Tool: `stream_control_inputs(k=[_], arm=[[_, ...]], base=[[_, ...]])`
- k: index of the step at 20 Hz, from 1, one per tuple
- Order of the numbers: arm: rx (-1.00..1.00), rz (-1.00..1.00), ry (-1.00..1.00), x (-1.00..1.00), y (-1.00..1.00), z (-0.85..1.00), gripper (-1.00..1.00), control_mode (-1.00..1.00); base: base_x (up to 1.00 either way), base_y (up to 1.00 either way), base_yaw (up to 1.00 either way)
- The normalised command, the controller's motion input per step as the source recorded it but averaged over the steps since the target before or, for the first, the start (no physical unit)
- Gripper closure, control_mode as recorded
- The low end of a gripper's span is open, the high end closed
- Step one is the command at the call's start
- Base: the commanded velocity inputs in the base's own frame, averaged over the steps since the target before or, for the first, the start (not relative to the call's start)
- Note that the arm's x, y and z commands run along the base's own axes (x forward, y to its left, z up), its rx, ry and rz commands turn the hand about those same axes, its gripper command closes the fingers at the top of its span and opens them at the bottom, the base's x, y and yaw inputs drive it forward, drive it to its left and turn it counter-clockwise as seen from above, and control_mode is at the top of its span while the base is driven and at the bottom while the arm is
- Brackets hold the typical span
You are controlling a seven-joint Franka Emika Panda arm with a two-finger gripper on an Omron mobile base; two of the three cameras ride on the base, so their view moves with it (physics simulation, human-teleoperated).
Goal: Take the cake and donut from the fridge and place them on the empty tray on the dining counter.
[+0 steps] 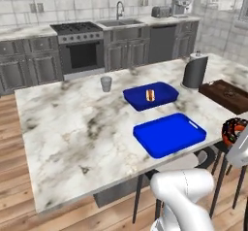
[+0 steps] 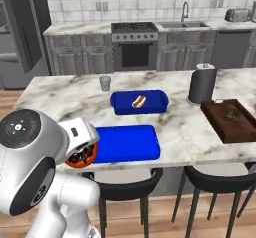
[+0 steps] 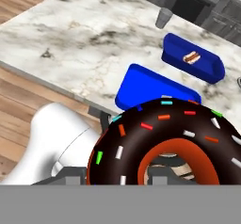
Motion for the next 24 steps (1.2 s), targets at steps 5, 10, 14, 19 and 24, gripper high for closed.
stream_control_inputs(k=[5,10,14,19,24], arm=[[0.00,0.00,0.00,0.00,0.00,0.00,1.00,1.00],[0.00,0.00,0.00,0.00,0.00,0.00,1.00,1.00],[0.00,0.00,0.00,0.00,0.00,0.00,1.00,1.00],[0.00,0.00,0.00,0.00,0.00,0.00,1.00,1.00],[0.00,0.00,0.00,0.00,0.00,0.00,1.00,1.00]], base=[[1.00,0.00,0.38],[1.00,0.00,0.39],[1.00,0.00,0.37],[0.80,0.00,0.28],[0.33,0.00,0.08]])
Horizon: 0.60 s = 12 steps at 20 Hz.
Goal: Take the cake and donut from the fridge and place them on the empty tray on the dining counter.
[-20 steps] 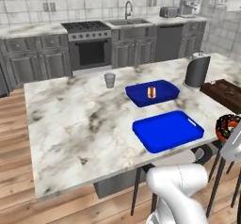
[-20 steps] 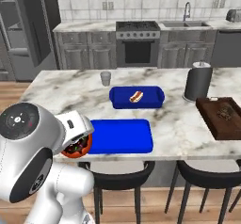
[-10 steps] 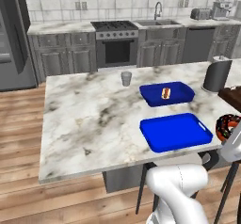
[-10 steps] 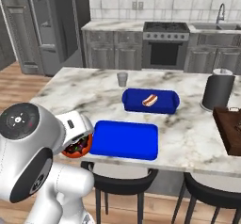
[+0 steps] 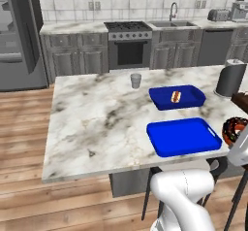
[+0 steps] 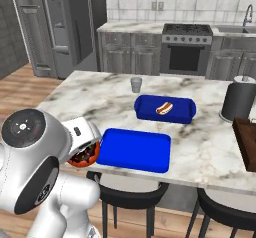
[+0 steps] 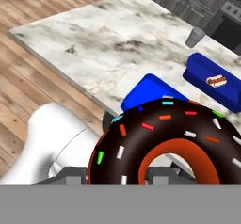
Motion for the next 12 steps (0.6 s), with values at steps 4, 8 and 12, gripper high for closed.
stream_control_inputs(k=[4,8,12], arm=[[0.03,0.02,0.00,0.61,0.00,-0.11,1.00,-1.00],[0.04,0.07,0.09,0.70,0.00,-0.22,1.00,-1.00],[0.00,0.01,0.07,0.39,0.00,-0.31,1.00,-1.00]], base=[[0.00,0.00,0.00],[0.00,0.00,0.00],[0.00,0.00,0.00]])
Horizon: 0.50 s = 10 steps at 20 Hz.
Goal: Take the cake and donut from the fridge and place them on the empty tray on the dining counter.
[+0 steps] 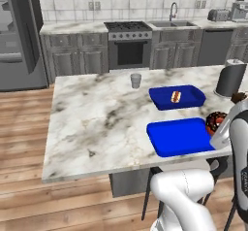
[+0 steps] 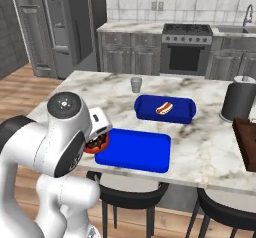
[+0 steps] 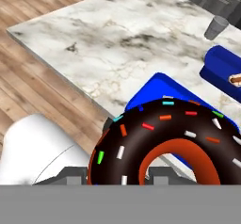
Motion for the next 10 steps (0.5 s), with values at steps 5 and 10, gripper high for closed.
stream_control_inputs(k=[5,10], arm=[[0.00,0.00,0.08,0.35,0.01,-0.41,1.00,-1.00],[0.01,0.00,0.04,0.30,0.08,-0.45,1.00,-1.00]], base=[[0.00,0.00,0.00],[0.00,0.00,0.00]])
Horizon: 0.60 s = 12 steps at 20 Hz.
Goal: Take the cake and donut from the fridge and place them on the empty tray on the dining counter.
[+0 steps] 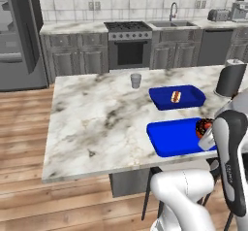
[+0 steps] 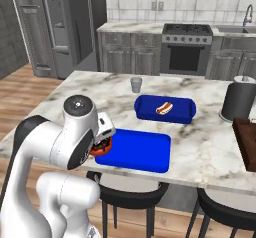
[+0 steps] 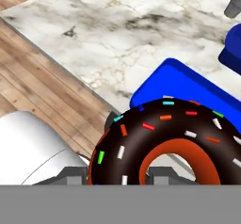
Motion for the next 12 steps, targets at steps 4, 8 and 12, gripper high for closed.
stream_control_inputs(k=[4,8,12], arm=[[0.05,0.00,0.03,0.32,0.03,-0.36,1.00,-1.00],[0.07,0.00,0.02,0.35,0.00,-0.34,1.00,-1.00],[0.03,0.00,0.03,0.42,0.08,-0.32,1.00,-1.00]], base=[[0.00,0.00,0.00],[0.00,0.00,0.00],[0.00,0.00,0.00]])
